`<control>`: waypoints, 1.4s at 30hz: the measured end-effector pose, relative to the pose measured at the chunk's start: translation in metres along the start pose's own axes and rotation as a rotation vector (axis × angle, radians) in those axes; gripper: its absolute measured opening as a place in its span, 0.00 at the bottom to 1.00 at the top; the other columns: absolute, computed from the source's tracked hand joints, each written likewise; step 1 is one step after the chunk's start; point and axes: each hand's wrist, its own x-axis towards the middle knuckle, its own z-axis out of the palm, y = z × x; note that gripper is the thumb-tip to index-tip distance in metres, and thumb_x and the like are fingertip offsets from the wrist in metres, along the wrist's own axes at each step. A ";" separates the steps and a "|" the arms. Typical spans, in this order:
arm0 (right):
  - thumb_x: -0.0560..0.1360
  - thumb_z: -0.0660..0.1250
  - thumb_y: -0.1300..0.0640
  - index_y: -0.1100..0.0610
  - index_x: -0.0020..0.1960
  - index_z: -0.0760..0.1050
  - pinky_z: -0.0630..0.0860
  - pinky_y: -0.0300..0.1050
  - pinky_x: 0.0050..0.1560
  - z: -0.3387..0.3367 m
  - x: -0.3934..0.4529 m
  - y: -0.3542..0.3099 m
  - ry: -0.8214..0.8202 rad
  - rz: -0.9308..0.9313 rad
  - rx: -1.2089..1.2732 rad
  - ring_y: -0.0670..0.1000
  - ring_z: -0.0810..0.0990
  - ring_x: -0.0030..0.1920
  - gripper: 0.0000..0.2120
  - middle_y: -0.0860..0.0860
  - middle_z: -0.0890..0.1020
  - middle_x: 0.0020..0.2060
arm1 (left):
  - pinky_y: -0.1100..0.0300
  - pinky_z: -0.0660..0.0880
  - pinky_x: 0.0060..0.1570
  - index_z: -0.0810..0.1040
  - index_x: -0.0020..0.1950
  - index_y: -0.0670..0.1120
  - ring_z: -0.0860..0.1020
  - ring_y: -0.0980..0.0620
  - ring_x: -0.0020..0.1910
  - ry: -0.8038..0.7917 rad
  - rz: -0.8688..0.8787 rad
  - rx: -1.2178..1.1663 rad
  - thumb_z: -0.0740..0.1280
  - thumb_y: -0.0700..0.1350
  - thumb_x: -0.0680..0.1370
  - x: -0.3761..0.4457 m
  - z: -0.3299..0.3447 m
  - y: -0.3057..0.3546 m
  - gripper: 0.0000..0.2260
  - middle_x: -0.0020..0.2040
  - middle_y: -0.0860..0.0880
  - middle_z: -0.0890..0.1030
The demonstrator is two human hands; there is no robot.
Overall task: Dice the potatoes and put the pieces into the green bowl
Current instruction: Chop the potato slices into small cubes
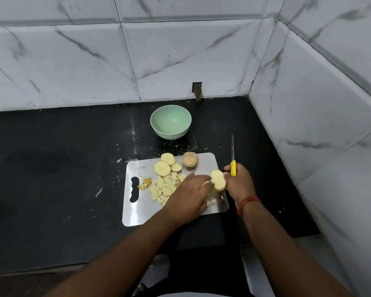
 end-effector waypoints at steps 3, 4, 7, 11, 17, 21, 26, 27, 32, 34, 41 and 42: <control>0.78 0.63 0.63 0.54 0.50 0.75 0.74 0.44 0.46 0.005 0.000 -0.004 0.036 -0.059 -0.184 0.52 0.79 0.47 0.05 0.51 0.80 0.46 | 0.44 0.60 0.77 0.81 0.58 0.46 0.76 0.47 0.61 -0.106 0.171 0.200 0.60 0.51 0.80 -0.014 0.009 -0.009 0.14 0.59 0.47 0.78; 0.79 0.62 0.63 0.55 0.51 0.75 0.73 0.43 0.46 0.009 -0.001 -0.005 0.032 -0.064 -0.227 0.52 0.78 0.47 0.05 0.51 0.79 0.47 | 0.45 0.57 0.78 0.81 0.56 0.46 0.76 0.48 0.59 -0.124 0.180 0.239 0.58 0.51 0.80 -0.017 0.011 -0.013 0.15 0.56 0.48 0.78; 0.79 0.62 0.64 0.56 0.54 0.75 0.72 0.42 0.49 0.017 -0.003 -0.005 -0.019 -0.092 -0.320 0.51 0.76 0.48 0.06 0.52 0.79 0.50 | 0.47 0.53 0.79 0.81 0.55 0.46 0.77 0.48 0.58 -0.126 0.145 0.328 0.58 0.52 0.81 -0.022 0.009 -0.022 0.16 0.54 0.48 0.78; 0.79 0.62 0.64 0.57 0.53 0.75 0.69 0.41 0.47 0.021 -0.007 -0.006 -0.092 -0.130 -0.421 0.52 0.76 0.48 0.06 0.54 0.79 0.50 | 0.45 0.57 0.78 0.80 0.61 0.44 0.73 0.46 0.67 -0.045 0.097 0.356 0.65 0.53 0.80 -0.026 0.005 -0.023 0.16 0.63 0.45 0.77; 0.80 0.62 0.62 0.57 0.54 0.76 0.69 0.41 0.48 0.013 -0.011 -0.009 -0.147 -0.160 -0.402 0.50 0.76 0.48 0.06 0.50 0.79 0.48 | 0.44 0.61 0.77 0.75 0.70 0.47 0.73 0.45 0.68 -0.100 0.064 0.325 0.68 0.55 0.79 -0.016 0.011 -0.016 0.22 0.67 0.44 0.76; 0.80 0.61 0.60 0.58 0.59 0.75 0.73 0.43 0.52 0.008 -0.016 -0.010 -0.097 -0.141 -0.368 0.51 0.78 0.53 0.09 0.50 0.79 0.52 | 0.45 0.61 0.76 0.75 0.71 0.47 0.74 0.45 0.67 -0.121 0.050 0.338 0.67 0.56 0.79 -0.012 0.014 -0.014 0.22 0.66 0.44 0.76; 0.81 0.57 0.55 0.55 0.54 0.73 0.79 0.53 0.51 0.001 -0.027 -0.004 -0.162 -0.081 -0.483 0.54 0.80 0.46 0.08 0.54 0.80 0.46 | 0.45 0.63 0.76 0.77 0.69 0.48 0.74 0.46 0.67 -0.114 0.057 0.344 0.58 0.58 0.83 -0.012 0.013 -0.016 0.21 0.65 0.45 0.77; 0.82 0.57 0.55 0.56 0.55 0.72 0.78 0.52 0.49 0.000 -0.029 -0.002 -0.178 -0.088 -0.542 0.54 0.80 0.46 0.08 0.55 0.79 0.47 | 0.46 0.63 0.76 0.77 0.69 0.49 0.74 0.46 0.67 -0.115 0.051 0.342 0.56 0.59 0.83 -0.011 0.013 -0.016 0.22 0.64 0.45 0.77; 0.81 0.56 0.60 0.61 0.63 0.67 0.72 0.45 0.45 0.000 -0.039 0.000 -0.246 -0.112 -0.792 0.58 0.80 0.52 0.11 0.60 0.79 0.54 | 0.47 0.62 0.75 0.78 0.68 0.47 0.74 0.45 0.69 -0.119 0.047 0.330 0.54 0.58 0.83 -0.008 0.014 -0.014 0.23 0.67 0.44 0.77; 0.81 0.55 0.60 0.62 0.63 0.66 0.70 0.45 0.44 0.002 -0.041 0.000 -0.270 -0.106 -0.847 0.58 0.80 0.52 0.12 0.61 0.79 0.55 | 0.48 0.59 0.76 0.76 0.70 0.46 0.71 0.45 0.72 -0.136 0.054 0.287 0.53 0.58 0.83 -0.010 0.014 -0.015 0.24 0.72 0.44 0.75; 0.81 0.57 0.61 0.64 0.67 0.65 0.70 0.44 0.46 0.006 -0.044 -0.006 -0.298 -0.046 -0.930 0.58 0.79 0.56 0.16 0.61 0.78 0.59 | 0.47 0.54 0.78 0.73 0.73 0.45 0.69 0.45 0.74 -0.185 0.027 0.196 0.57 0.56 0.84 -0.006 0.010 -0.016 0.22 0.74 0.44 0.73; 0.81 0.57 0.61 0.64 0.66 0.65 0.70 0.44 0.46 0.005 -0.044 -0.008 -0.302 -0.039 -0.936 0.58 0.79 0.56 0.15 0.61 0.78 0.58 | 0.46 0.54 0.78 0.73 0.72 0.45 0.69 0.45 0.74 -0.187 0.026 0.193 0.56 0.55 0.84 -0.005 0.009 -0.016 0.21 0.73 0.44 0.73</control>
